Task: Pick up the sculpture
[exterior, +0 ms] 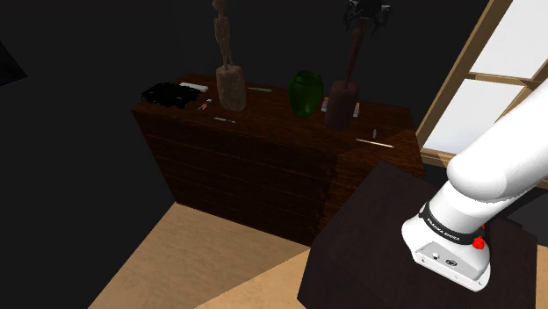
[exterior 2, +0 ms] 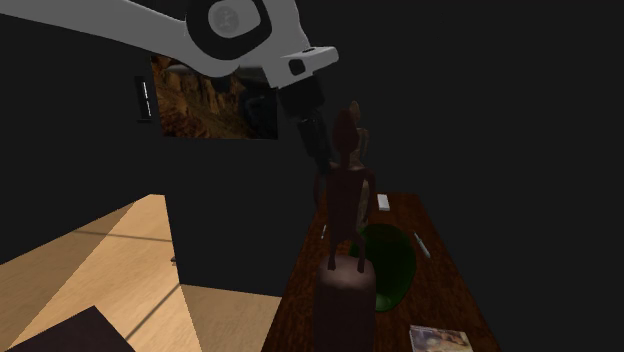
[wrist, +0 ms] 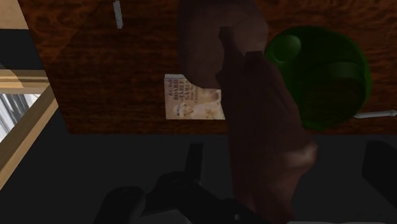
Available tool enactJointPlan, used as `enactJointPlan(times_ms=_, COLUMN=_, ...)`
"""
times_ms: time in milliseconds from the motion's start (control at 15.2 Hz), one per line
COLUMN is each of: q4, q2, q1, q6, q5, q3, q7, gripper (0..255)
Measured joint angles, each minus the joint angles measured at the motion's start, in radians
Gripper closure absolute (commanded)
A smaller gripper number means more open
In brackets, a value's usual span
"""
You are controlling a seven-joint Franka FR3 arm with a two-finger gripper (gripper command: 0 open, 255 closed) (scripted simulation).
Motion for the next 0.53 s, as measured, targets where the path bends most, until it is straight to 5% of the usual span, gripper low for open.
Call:
enactJointPlan(times_ms=264, q4=-0.047, q2=0.003, q1=-0.001, q6=0.050, q5=-0.005, q3=0.000, q7=0.009, gripper=0)
enactJointPlan(times_ms=330, q4=-0.052, q2=0.003, q1=-0.001, q6=0.055, q5=-0.005, q3=-0.001, q7=0.010, gripper=255)
enactJointPlan(times_ms=528, q4=-0.057, q2=0.002, q1=-0.001, q6=0.059, q5=-0.006, q3=-0.001, q7=0.009, gripper=255)
